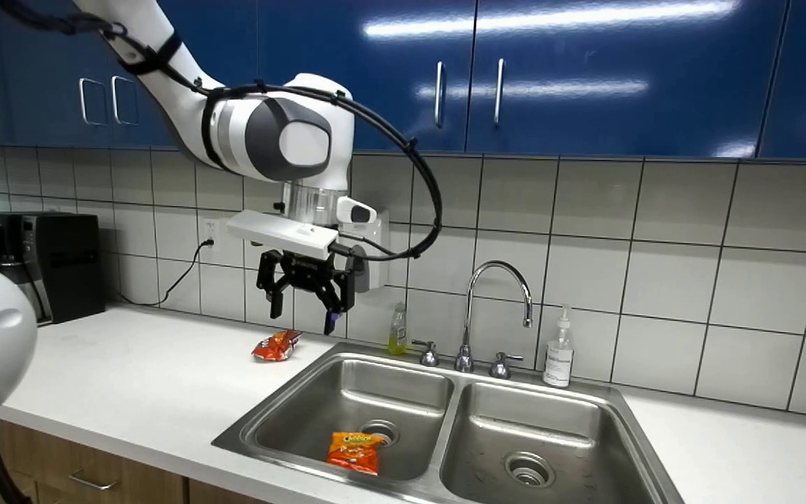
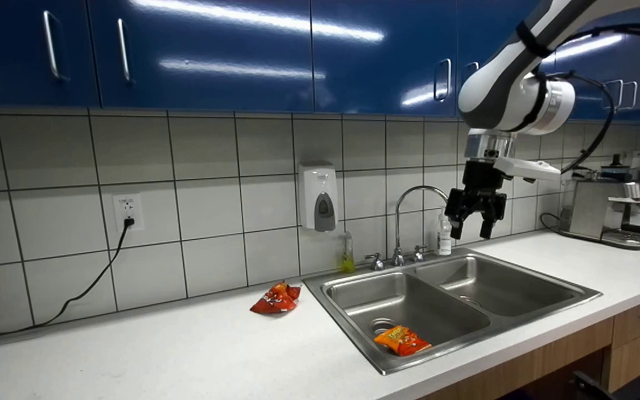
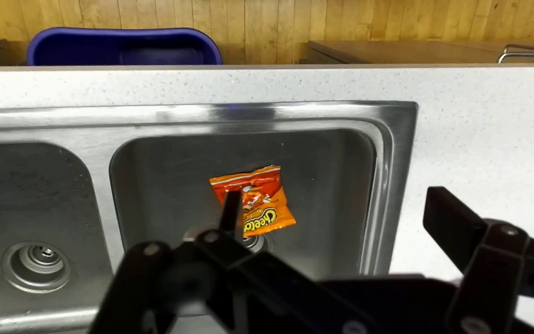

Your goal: Take the snack out of the sink

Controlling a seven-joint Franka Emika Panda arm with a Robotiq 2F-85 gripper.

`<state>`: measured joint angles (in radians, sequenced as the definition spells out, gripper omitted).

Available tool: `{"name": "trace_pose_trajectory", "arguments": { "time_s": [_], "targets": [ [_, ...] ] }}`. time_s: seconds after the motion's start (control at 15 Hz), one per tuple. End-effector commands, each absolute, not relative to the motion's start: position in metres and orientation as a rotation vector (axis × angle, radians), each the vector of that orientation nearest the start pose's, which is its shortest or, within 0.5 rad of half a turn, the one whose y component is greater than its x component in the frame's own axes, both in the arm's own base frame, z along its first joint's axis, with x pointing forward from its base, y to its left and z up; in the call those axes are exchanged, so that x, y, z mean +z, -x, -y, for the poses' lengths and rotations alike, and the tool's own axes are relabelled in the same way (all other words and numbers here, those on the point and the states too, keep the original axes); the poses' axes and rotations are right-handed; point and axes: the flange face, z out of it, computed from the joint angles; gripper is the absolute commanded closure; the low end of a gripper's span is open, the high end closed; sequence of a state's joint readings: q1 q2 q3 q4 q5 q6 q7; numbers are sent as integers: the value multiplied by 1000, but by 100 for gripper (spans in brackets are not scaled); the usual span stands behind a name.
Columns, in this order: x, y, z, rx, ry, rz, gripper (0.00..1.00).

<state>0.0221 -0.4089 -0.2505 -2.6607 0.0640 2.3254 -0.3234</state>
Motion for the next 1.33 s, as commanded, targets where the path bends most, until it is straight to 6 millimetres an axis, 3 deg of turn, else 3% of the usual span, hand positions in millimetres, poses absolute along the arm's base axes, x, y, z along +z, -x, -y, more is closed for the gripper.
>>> {"name": "trace_pose_trajectory", "arguments": {
  "time_s": [0.0,0.4,0.73,1.27],
  "targets": [
    [337,-409,88,-141,3014,2,0],
    [269,-445,90,-141,3015,-139,0],
    [218,-492,87,-121,3027,-211,0],
    [163,-564,93,-128,3064,-292,0]
  ]
}}
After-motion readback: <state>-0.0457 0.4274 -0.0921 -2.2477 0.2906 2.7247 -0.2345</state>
